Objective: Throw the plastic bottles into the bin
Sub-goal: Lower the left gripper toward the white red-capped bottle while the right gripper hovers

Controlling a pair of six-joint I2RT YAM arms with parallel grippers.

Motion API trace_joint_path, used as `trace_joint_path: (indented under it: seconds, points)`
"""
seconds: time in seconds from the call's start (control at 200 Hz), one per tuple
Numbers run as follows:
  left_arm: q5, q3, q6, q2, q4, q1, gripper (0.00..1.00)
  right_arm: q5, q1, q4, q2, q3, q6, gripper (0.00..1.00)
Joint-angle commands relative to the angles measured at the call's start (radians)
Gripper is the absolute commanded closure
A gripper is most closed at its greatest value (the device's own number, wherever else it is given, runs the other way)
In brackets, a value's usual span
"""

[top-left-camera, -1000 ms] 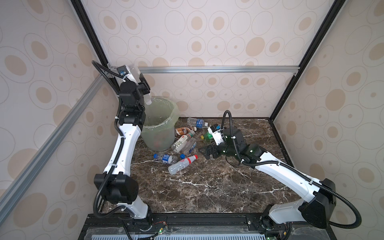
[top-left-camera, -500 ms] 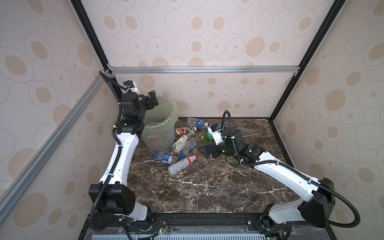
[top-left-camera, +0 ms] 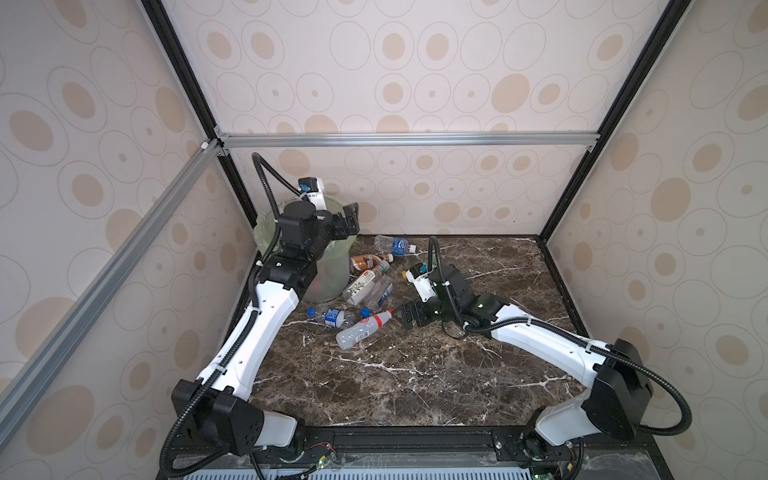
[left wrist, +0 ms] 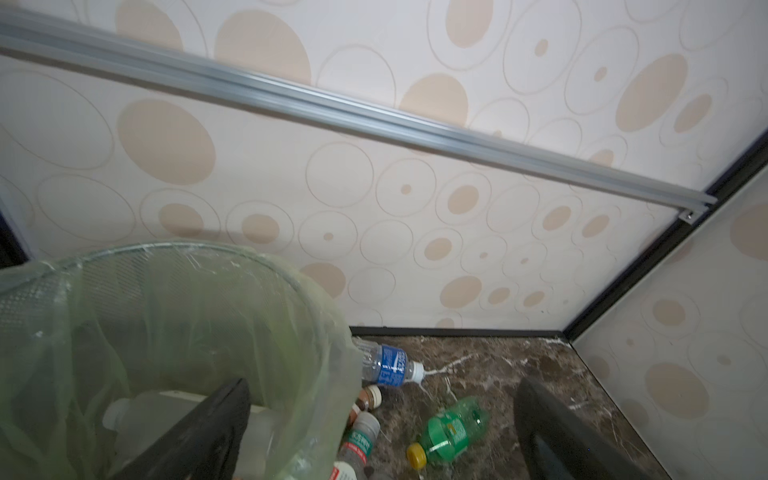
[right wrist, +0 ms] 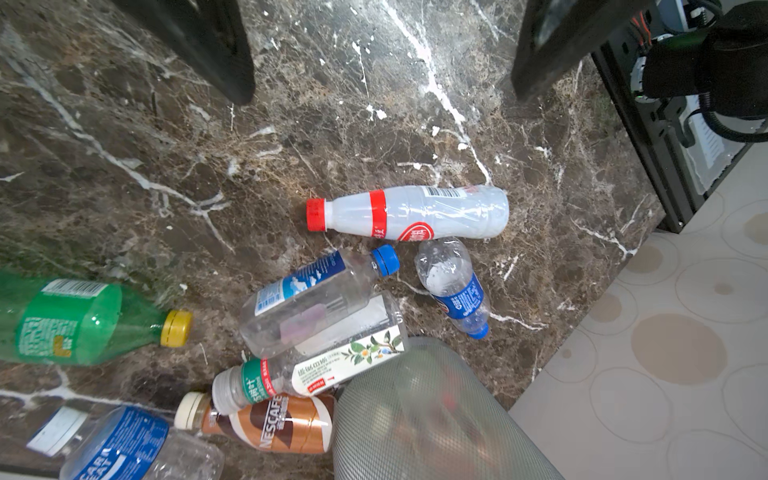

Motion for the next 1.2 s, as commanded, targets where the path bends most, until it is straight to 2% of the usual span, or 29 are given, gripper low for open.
trace_joint_path:
  seconds: [0.0,0.19,0.365,0.55,0.66,0.77,1.02,1.195]
  points:
    - [0.007,-0.049,0.005,-0.055,-0.1,-0.051,0.01,0.012,0.007,0.031,0.031,-0.021,0.039,0.0]
    - [-0.005,-0.199,0.03,-0.12,-0.239,-0.134,0.01,0.066,0.001,0.042,0.016,-0.072,0.072,0.0]
    - [-0.047,-0.284,0.09,-0.111,-0.374,-0.209,0.01,0.084,-0.021,0.019,-0.03,-0.118,0.077,0.0]
    - [-0.043,-0.353,0.125,-0.092,-0.455,-0.226,0.01,0.104,-0.101,-0.002,-0.136,-0.21,0.106,0.0]
    - [-0.033,-0.371,0.142,-0.052,-0.487,-0.252,0.02,0.103,-0.163,-0.011,-0.209,-0.27,0.117,0.0]
    - [-0.088,-0.375,0.158,0.015,-0.517,-0.293,0.05,0.104,-0.204,-0.017,-0.268,-0.31,0.114,0.0]
    - [-0.156,-0.346,0.158,0.148,-0.563,-0.32,0.1,0.088,-0.214,-0.048,-0.3,-0.322,0.091,0.0]
    - [-0.198,-0.337,0.157,0.214,-0.572,-0.334,0.15,-0.015,-0.214,-0.046,-0.292,-0.319,0.06,0.0]
